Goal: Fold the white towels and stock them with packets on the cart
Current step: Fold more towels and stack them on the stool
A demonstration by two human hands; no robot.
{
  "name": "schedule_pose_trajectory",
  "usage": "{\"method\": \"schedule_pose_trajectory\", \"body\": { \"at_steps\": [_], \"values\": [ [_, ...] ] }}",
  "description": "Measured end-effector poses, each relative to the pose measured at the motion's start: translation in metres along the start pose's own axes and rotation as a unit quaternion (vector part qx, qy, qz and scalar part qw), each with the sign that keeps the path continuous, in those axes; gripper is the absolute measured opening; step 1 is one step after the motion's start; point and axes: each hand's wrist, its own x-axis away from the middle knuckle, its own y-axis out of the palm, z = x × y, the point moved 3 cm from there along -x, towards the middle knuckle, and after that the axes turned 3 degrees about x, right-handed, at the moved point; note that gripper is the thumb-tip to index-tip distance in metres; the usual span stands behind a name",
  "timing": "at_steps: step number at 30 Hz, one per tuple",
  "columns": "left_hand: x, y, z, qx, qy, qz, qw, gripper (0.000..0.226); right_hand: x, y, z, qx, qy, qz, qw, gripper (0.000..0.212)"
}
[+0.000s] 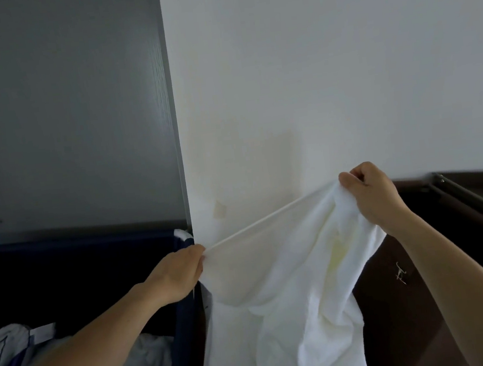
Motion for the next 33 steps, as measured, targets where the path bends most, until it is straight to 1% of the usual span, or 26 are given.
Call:
{"method": "schedule_pose_trajectory", "body": {
  "at_steps": [2,4,5,6,7,9,10,11,12,13,14,15,16,18,19,20,22,24,25,28,30,33],
  "values": [
    [0.003,-0.002,-0.005,0.034,-0.006,0.035,0.999,0.025,-0.002,-0.003,0.000,0.002,0.003,0.009,1.000,0.024],
    [0.006,-0.006,-0.007,0.135,-0.013,0.078,0.988,0.022,-0.005,-0.007,0.002,0.003,0.010,0.017,1.000,0.024],
    [0.008,-0.010,-0.008,0.198,-0.022,0.102,0.975,0.019,-0.006,-0.008,0.004,0.003,0.016,0.024,1.000,0.024],
    [0.009,-0.015,-0.008,0.275,-0.039,0.127,0.952,0.019,-0.008,-0.010,0.006,0.000,0.024,0.032,0.999,0.024],
    [0.010,-0.020,-0.007,0.371,-0.062,0.145,0.915,0.020,-0.009,-0.012,0.008,-0.004,0.033,0.039,0.999,0.025],
    [0.010,-0.029,0.003,0.565,-0.092,0.148,0.806,0.023,-0.012,-0.014,0.011,-0.014,0.049,0.047,0.998,0.026],
    [0.009,-0.036,0.010,0.629,-0.098,0.147,0.758,0.024,-0.013,-0.014,0.012,-0.016,0.056,0.049,0.997,0.027],
    [0.008,-0.044,0.019,0.666,-0.102,0.151,0.723,0.024,-0.014,-0.014,0.013,-0.018,0.063,0.052,0.997,0.027],
    [0.005,-0.053,0.028,0.692,-0.108,0.160,0.696,0.022,-0.015,-0.015,0.013,-0.021,0.068,0.057,0.996,0.027],
    [0.002,-0.063,0.035,0.706,-0.116,0.174,0.677,0.021,-0.017,-0.016,0.014,-0.026,0.074,0.065,0.995,0.028],
    [-0.001,-0.074,0.042,0.715,-0.127,0.190,0.660,0.019,-0.018,-0.017,0.014,-0.033,0.082,0.076,0.993,0.029],
    [-0.005,-0.084,0.047,0.712,-0.145,0.209,0.654,0.017,-0.019,-0.019,0.013,-0.045,0.089,0.091,0.991,0.029],
    [-0.008,-0.093,0.051,0.700,-0.167,0.229,0.655,0.016,-0.019,-0.020,0.012,-0.061,0.094,0.110,0.988,0.027],
    [-0.014,-0.101,0.059,0.659,-0.198,0.269,0.673,0.017,-0.013,-0.019,0.007,-0.085,0.090,0.148,0.981,0.024],
    [-0.017,-0.100,0.066,0.637,-0.195,0.280,0.691,0.018,-0.006,-0.016,0.003,-0.086,0.080,0.156,0.981,0.021],
    [-0.020,-0.094,0.075,0.613,-0.187,0.276,0.716,0.019,0.003,-0.009,-0.003,-0.082,0.066,0.153,0.983,0.019],
    [-0.022,-0.071,0.100,0.577,-0.165,0.232,0.765,0.021,0.026,0.015,-0.015,-0.070,0.036,0.118,0.990,0.016],
    [-0.021,-0.043,0.125,0.548,-0.144,0.182,0.803,0.021,0.047,0.045,-0.023,-0.058,0.003,0.070,0.996,0.014],
    [-0.020,-0.032,0.136,0.536,-0.130,0.167,0.817,0.022,0.055,0.059,-0.024,-0.047,-0.018,0.050,0.997,0.014],
    [-0.014,-0.010,0.152,0.494,-0.096,0.159,0.850,0.025,0.076,0.089,-0.021,-0.011,-0.065,0.008,0.998,0.015],
    [-0.010,-0.001,0.150,0.466,-0.087,0.171,0.864,0.027,0.083,0.096,-0.014,-0.007,-0.067,-0.003,0.998,0.018],
    [-0.003,0.011,0.144,0.444,-0.069,0.175,0.876,0.026,0.085,0.098,-0.007,-0.013,-0.059,0.001,0.998,0.015]
  ]
}}
